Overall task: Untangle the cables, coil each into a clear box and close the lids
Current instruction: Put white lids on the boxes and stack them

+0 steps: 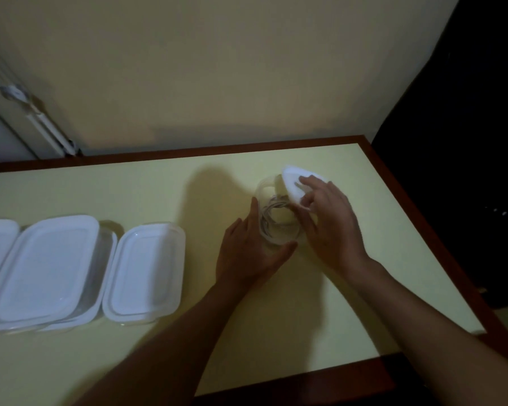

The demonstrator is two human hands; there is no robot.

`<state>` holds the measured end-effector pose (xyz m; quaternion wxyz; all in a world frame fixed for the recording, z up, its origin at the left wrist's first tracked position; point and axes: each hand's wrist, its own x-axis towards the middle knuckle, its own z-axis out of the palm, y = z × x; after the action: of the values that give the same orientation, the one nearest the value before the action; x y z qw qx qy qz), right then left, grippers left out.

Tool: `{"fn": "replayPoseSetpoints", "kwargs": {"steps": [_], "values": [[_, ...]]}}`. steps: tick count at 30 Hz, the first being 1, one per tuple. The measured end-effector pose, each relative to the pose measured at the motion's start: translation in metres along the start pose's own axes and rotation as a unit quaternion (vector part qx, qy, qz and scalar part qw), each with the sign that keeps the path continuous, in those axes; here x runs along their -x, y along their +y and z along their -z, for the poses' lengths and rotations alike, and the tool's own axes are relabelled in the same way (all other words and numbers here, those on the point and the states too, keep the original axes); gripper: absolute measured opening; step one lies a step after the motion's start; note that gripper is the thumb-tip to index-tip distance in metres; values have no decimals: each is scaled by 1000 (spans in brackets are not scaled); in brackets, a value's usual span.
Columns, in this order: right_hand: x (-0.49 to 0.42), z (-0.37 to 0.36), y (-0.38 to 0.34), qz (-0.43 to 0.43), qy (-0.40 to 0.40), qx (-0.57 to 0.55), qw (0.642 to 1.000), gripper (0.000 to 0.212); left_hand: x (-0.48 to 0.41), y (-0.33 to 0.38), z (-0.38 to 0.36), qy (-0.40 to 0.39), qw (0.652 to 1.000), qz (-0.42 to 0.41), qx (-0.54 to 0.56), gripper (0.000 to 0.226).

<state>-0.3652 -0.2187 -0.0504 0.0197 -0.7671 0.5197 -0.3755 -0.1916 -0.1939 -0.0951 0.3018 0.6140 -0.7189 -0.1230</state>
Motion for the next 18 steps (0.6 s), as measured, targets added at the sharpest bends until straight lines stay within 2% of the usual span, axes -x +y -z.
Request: {"fn": "replayPoseSetpoints", "kwargs": {"steps": [3,6,8,11,12,15,18], "values": [[3,-4,-13,50,-59,12,997,32,-2,-2,-3,4,1000,2,6,115],[5,-12,-19,115,-100,46,987,42,0,-6,-6,1,1000,-26,3,101],[2,-16,-18,119,-113,29,986,46,-1,-8,-5,-3,999,-39,-1,95],[-9,-21,-16,63,-72,8,995,37,-2,-6,-5,10,1000,-25,8,107],[-14,-23,-14,35,-76,33,996,40,-2,-5,-5,17,1000,-19,15,110],[-25,-29,-7,-66,-200,163,964,68,-1,-6,-7,37,999,-20,22,113],[-31,-35,-4,-74,-257,195,944,74,-1,-8,-9,41,997,-29,62,107]]}}
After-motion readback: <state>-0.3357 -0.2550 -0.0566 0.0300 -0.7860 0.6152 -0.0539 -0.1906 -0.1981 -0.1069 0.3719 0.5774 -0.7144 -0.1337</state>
